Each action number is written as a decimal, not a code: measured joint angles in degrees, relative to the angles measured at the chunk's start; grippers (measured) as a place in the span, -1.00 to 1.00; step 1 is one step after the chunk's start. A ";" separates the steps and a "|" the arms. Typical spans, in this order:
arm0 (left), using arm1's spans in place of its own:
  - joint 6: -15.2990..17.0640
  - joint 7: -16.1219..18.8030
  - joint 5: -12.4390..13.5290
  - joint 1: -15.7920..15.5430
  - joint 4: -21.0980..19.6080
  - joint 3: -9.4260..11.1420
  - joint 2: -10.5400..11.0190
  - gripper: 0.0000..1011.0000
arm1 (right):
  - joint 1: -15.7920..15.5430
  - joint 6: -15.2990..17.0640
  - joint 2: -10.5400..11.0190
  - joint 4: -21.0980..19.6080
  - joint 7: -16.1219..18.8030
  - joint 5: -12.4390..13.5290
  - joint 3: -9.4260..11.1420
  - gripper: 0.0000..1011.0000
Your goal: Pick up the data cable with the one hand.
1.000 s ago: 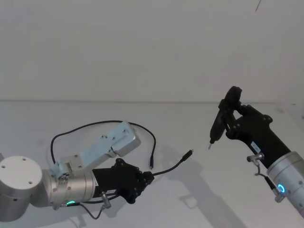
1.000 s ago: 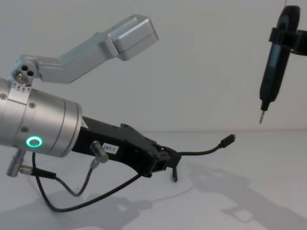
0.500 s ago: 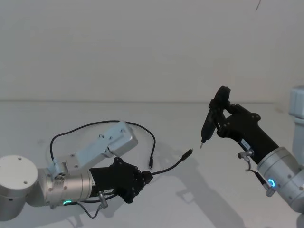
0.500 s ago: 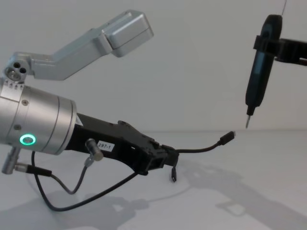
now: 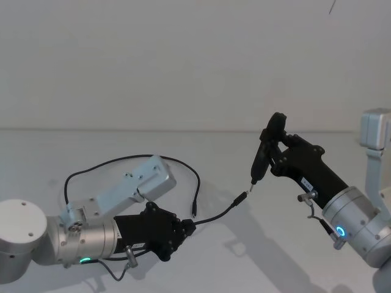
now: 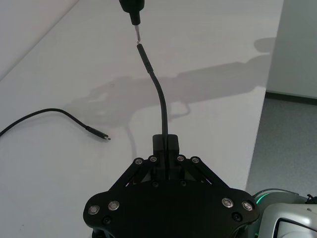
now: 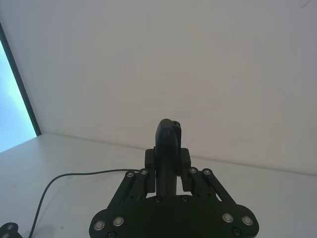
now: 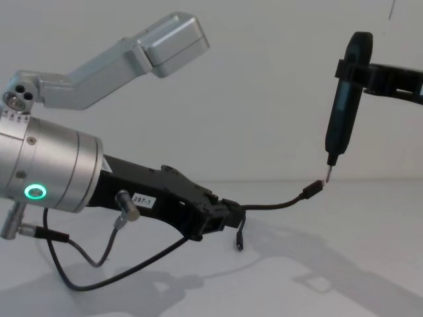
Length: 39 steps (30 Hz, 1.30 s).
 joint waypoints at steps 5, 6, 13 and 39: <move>-0.05 -0.02 0.00 0.00 -0.02 -0.01 0.03 -0.93 | 0.46 -0.01 0.00 0.60 0.06 0.33 -0.35 -0.45; -0.05 -0.03 0.00 0.00 -0.02 -0.02 0.03 -0.93 | 0.52 -0.01 -0.01 0.68 0.06 0.38 -0.39 -0.45; -0.10 -0.06 0.00 0.00 -0.03 -0.02 0.07 -0.93 | 0.92 0.00 -0.04 1.18 0.06 0.68 -0.69 -0.45; -0.15 -0.08 0.01 0.00 -0.02 -0.01 0.11 -0.93 | 0.96 -0.15 -0.10 1.11 0.03 0.27 -1.11 -0.45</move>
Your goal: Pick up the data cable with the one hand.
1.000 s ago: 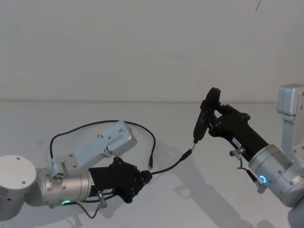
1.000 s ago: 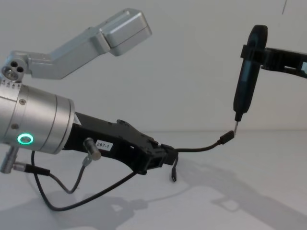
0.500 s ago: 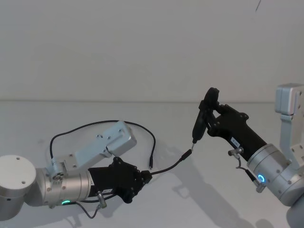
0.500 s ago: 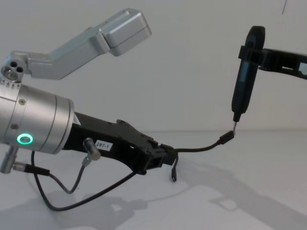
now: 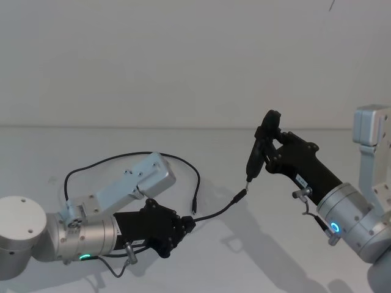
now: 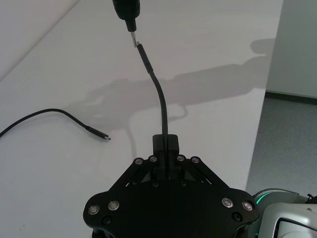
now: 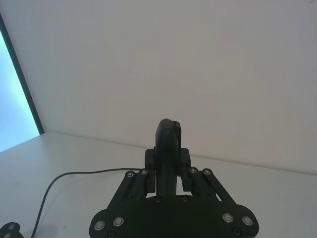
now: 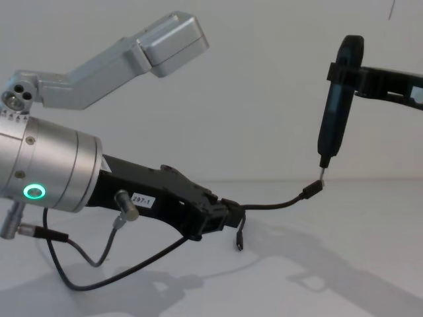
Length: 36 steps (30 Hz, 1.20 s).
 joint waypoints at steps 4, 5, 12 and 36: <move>0.00 0.00 0.00 0.00 0.00 0.00 0.00 -0.93 | -0.24 -0.11 -0.01 -0.20 0.14 0.09 -0.08 -0.45; 0.00 0.00 0.00 0.00 0.00 0.00 0.00 -0.93 | -0.28 -0.12 -0.01 -0.24 0.17 0.14 -0.09 -0.45; 0.00 0.00 0.00 0.00 0.00 0.00 0.00 -0.93 | -0.62 -0.24 0.10 -0.50 0.49 0.73 -0.20 -0.45; 0.01 0.00 0.00 0.00 0.00 0.00 0.00 -0.93 | -0.96 -0.63 0.45 -0.78 0.69 1.62 -0.37 -0.45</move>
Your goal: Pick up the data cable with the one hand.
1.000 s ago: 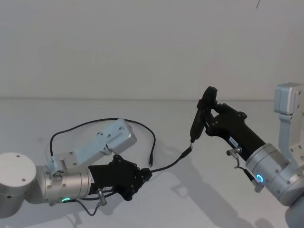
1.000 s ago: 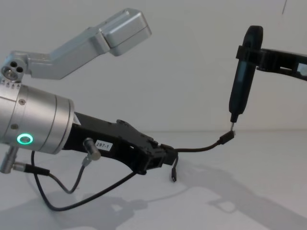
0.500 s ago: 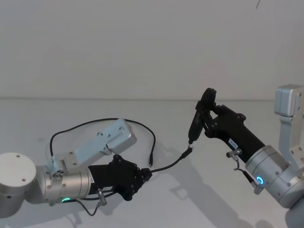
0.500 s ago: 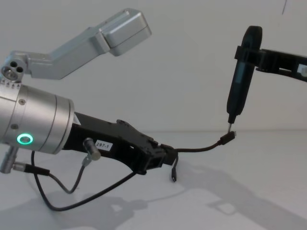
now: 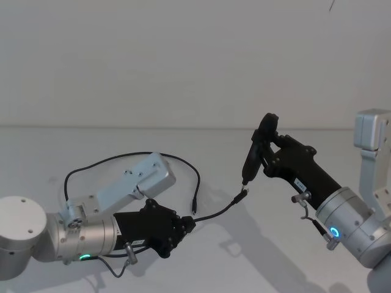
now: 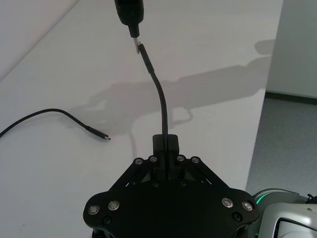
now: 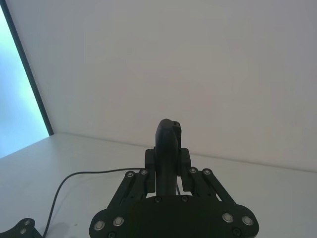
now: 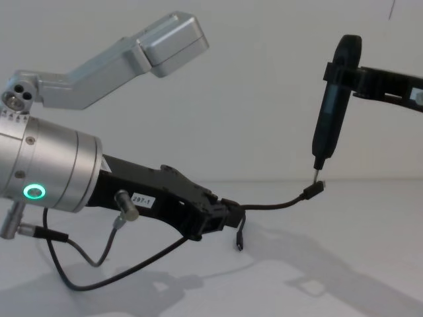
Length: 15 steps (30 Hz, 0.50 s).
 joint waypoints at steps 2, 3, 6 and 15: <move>0.00 0.00 0.00 0.00 0.00 0.00 0.00 -0.93 | 0.00 -0.05 0.01 0.00 -0.01 0.03 0.00 -0.45; 0.00 0.00 0.00 0.00 0.00 0.00 0.00 -0.93 | 0.01 -0.13 0.03 0.01 -0.01 0.07 0.00 -0.45; 0.00 0.00 0.00 0.00 0.00 0.00 0.00 -0.93 | 0.03 -0.24 0.04 0.06 -0.02 0.17 0.01 -0.45; 0.00 0.00 0.00 0.00 0.00 0.00 0.00 -0.93 | 0.15 -0.52 0.05 0.30 -0.10 0.27 0.09 -0.45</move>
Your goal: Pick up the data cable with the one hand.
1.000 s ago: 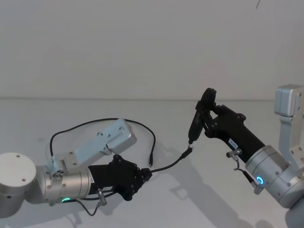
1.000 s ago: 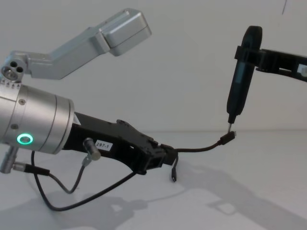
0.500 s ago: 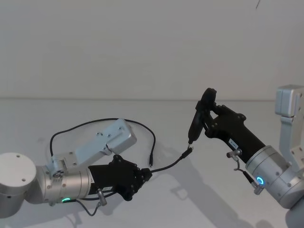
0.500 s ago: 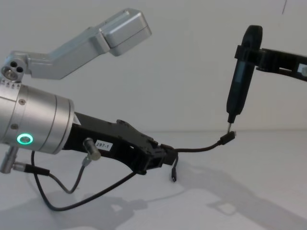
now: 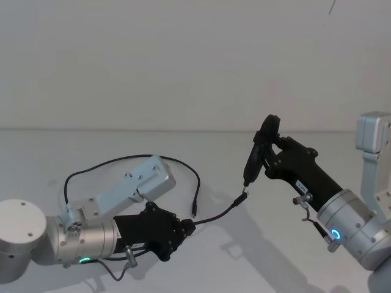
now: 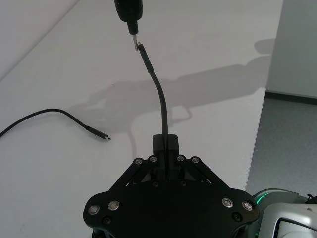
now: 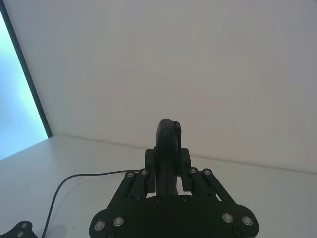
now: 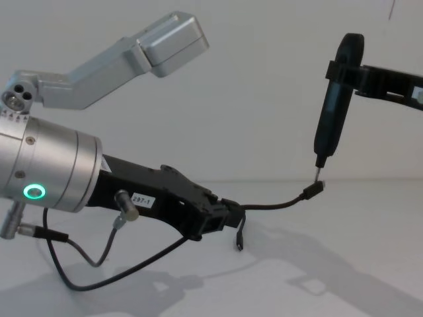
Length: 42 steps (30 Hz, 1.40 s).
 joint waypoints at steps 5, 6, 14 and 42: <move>0.00 0.00 0.00 0.00 0.00 0.00 0.00 -0.93 | 0.04 -0.10 -0.07 0.19 -0.14 0.00 0.10 -0.45; 0.00 0.00 0.00 0.00 0.00 0.00 0.00 -0.93 | 0.05 -0.10 -0.08 0.21 -0.17 -0.01 0.11 -0.45; 0.00 0.00 0.00 0.00 0.00 0.00 0.00 -0.93 | 0.11 -0.12 -0.24 0.50 -0.42 -0.07 0.39 -0.45; 0.00 0.00 0.00 0.00 0.00 0.00 0.00 -0.93 | 0.00 0.59 -0.17 0.28 -0.60 -0.19 0.48 -0.45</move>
